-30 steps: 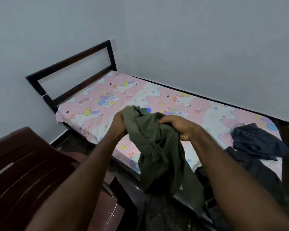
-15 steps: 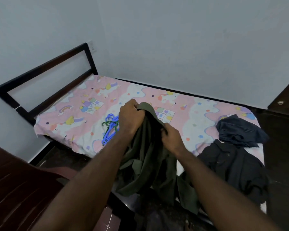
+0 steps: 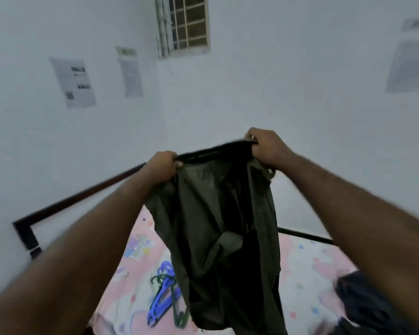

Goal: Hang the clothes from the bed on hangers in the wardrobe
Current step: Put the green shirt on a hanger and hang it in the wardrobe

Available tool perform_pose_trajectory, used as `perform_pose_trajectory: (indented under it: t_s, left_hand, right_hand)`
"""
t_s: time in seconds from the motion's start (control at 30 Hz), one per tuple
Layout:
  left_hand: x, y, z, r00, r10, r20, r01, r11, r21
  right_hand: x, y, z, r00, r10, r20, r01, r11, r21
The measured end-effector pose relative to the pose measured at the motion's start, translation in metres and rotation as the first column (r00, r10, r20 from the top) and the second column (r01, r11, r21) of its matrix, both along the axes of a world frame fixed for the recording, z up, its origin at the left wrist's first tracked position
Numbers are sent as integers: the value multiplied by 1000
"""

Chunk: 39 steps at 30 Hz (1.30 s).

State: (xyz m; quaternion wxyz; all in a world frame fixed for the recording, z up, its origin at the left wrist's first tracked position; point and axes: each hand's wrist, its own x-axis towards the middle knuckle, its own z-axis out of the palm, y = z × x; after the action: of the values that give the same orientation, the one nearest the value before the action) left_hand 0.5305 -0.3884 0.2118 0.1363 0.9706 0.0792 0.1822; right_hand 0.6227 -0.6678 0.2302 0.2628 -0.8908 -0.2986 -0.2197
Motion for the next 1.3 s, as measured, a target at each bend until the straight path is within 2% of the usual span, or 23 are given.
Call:
perform_pose_trajectory:
  t_s: [0.03, 0.07, 0.1, 0.17, 0.23, 0.27, 0.3, 0.37, 0.4, 0.43, 0.5, 0.53, 0.57, 0.63, 0.67, 0.73, 0.83, 0.9, 1.0, 1.07, 1.13, 1.23, 1.3]
  left_hand:
    - [-2, 5, 10, 998, 12, -62, -7, 997, 79]
    - [-4, 10, 21, 998, 25, -63, -17, 992, 123]
    - [-4, 14, 34, 1000, 30, -4, -29, 991, 131]
    - [-2, 14, 65, 975, 43, 218, -58, 996, 61]
    - [-1, 6, 92, 931, 63, 360, -31, 995, -94]
    - [0, 1, 100, 934, 50, 355, 1, 990, -143]
    - [2, -3, 102, 946, 22, 324, 27, 989, -146]
    - [5, -9, 102, 962, -36, 269, 63, 994, -92]
    - [4, -12, 104, 960, -63, 273, 84, 994, -66]
    - [1, -15, 111, 950, -100, 297, 117, 992, -40]
    - [-8, -19, 128, 927, -205, 313, 214, 977, 7]
    - [-13, -21, 136, 927, -253, 276, 247, 967, 57]
    - [-17, -24, 140, 938, -275, 210, 251, 959, 133]
    - [-18, -25, 138, 956, -269, 116, 233, 938, 256]
    - [-16, -22, 134, 958, -264, 113, 229, 940, 253]
    - [-13, -11, 125, 961, -215, 176, 185, 967, 174]
    - [-12, -4, 121, 932, -92, 350, 119, 991, -57]
    - [-13, -25, 114, 901, -102, 422, 188, 968, -166]
    - [-8, -91, 86, 893, -285, 348, 343, 932, -117]
    - [2, -130, 65, 893, -340, 294, 394, 906, -151]
    - [12, -155, 47, 892, -329, 309, 395, 901, -181]
    - [22, -169, 21, 896, -215, 389, 331, 907, -261]
    - [26, -169, -2, 915, -172, 366, 294, 905, -309]
  right_hand:
    - [1, -5, 12, 1000, -25, 4, 25, 975, -220]
    - [1, -10, 23, 997, -74, 4, 70, 922, -380]
    - [1, -15, 36, 994, -111, 24, 110, 889, -444]
    - [3, -22, 65, 979, -160, 126, 196, 910, -365]
    - [6, -28, 87, 954, -194, 228, 235, 958, -166]
    - [8, -30, 93, 953, -201, 227, 238, 959, -150]
    - [11, -31, 95, 961, -201, 187, 238, 950, -201]
    - [19, -37, 94, 976, -213, 32, 213, 931, -296]
    - [20, -41, 97, 977, -214, -19, 202, 945, -259]
    - [21, -47, 104, 980, -194, -39, 185, 968, -171]
    - [21, -55, 121, 992, -121, -32, 124, 986, 116]
    - [20, -59, 125, 996, -94, 2, 92, 970, 224]
    - [20, -64, 126, 996, -80, 49, 66, 967, 246]
    - [18, -72, 123, 989, -79, 128, 78, 997, 20]
    - [19, -77, 120, 988, -85, 127, 98, 990, -100]
    - [19, -87, 117, 988, -90, 123, 115, 971, -210]
    - [11, -95, 125, 978, -116, 171, 144, 976, -161]
    - [6, -90, 127, 979, -104, 173, 130, 980, -149]
    - [-4, -63, 121, 984, -58, 169, 95, 971, -219]
    - [-10, -42, 115, 984, -25, 179, 73, 960, -270]
    - [-19, -30, 109, 980, -13, 201, 74, 951, -301]
    - [-25, -28, 104, 969, -44, 242, 123, 940, -320]
    - [-26, -35, 105, 961, -61, 268, 139, 948, -285]
